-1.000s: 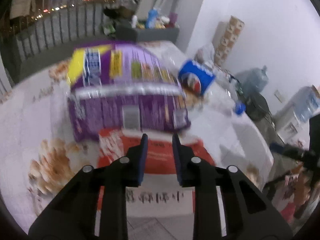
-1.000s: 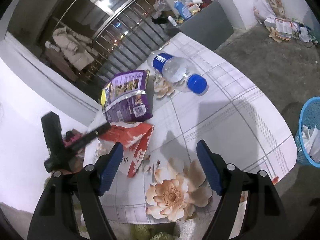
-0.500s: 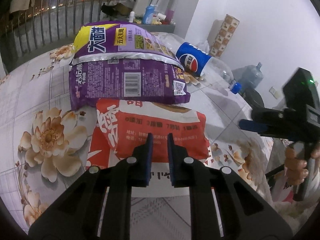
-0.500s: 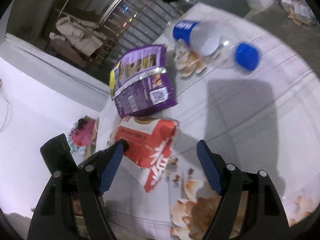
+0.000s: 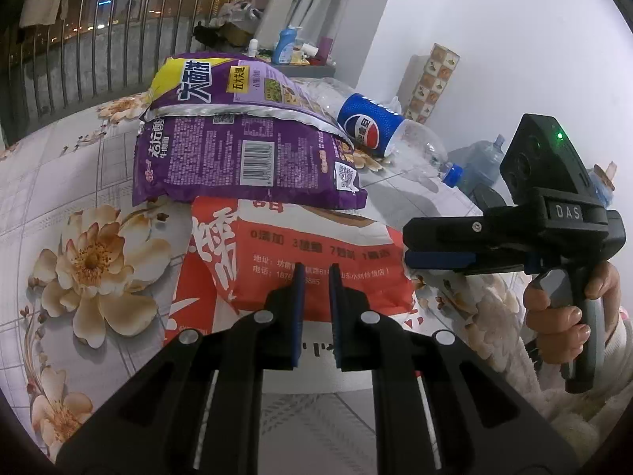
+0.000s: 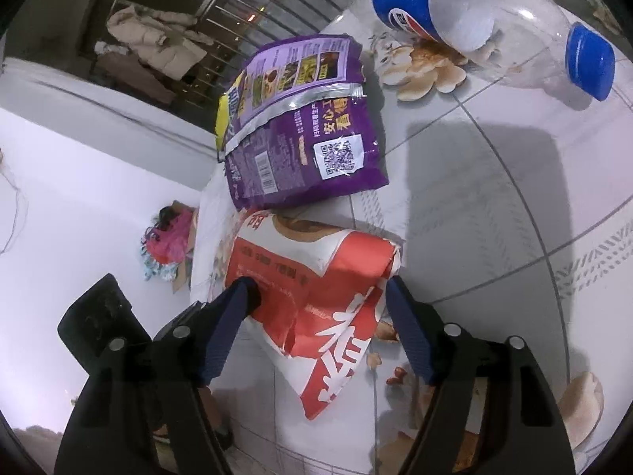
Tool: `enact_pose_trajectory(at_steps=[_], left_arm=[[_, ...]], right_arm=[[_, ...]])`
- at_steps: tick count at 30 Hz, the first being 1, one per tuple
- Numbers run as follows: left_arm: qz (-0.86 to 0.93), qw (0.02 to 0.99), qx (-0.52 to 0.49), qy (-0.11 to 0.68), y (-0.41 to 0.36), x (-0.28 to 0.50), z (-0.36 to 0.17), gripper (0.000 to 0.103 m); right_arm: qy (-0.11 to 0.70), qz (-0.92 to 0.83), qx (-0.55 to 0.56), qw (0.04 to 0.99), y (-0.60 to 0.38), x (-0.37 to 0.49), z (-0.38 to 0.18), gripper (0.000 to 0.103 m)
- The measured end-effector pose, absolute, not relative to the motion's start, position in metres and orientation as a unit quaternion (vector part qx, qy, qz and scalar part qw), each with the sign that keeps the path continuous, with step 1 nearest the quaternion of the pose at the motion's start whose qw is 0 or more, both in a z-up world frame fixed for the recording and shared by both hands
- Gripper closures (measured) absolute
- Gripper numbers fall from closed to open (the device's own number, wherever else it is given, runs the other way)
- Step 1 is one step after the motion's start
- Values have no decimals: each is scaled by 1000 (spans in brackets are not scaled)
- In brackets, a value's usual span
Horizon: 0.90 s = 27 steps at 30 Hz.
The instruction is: Collect trash
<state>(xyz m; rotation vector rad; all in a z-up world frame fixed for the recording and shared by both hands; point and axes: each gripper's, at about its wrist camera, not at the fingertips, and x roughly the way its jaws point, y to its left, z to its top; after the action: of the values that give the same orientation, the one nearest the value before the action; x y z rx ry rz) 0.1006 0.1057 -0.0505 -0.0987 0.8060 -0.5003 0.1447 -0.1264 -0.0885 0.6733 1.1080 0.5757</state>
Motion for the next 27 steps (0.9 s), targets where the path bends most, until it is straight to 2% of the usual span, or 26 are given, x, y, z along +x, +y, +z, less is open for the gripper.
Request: enact_pose_trajectory(at_steps=[6,8,15,20,23,24,27], left_arm=[[-246,887,-54,388,108,99,-51,93],[-247,886,-56,388,109,99,-50,93],[-254,884,-68,386,116,97,-52,94],[-260,878,-102,388,126,99,-55,94],[-257,877,-110,390,128,100,-56,95],[-256,877,-111,390,128,100,-56,96],[-254,879,-109,389,128,99,-56,96]], right_arm=[[502,261,367,738,-141,136,-94,48],[496,250,376,742,-146,135,-95,48],[501,231,359,753,-147,148,-99,48],[494,258,316,768,-132,156,-95,37],[497,263,313,766,-131,153,-95,36],[499,264,315,763,-131,152,-95,37],[517,285,344,730,-130,144,-102,49]])
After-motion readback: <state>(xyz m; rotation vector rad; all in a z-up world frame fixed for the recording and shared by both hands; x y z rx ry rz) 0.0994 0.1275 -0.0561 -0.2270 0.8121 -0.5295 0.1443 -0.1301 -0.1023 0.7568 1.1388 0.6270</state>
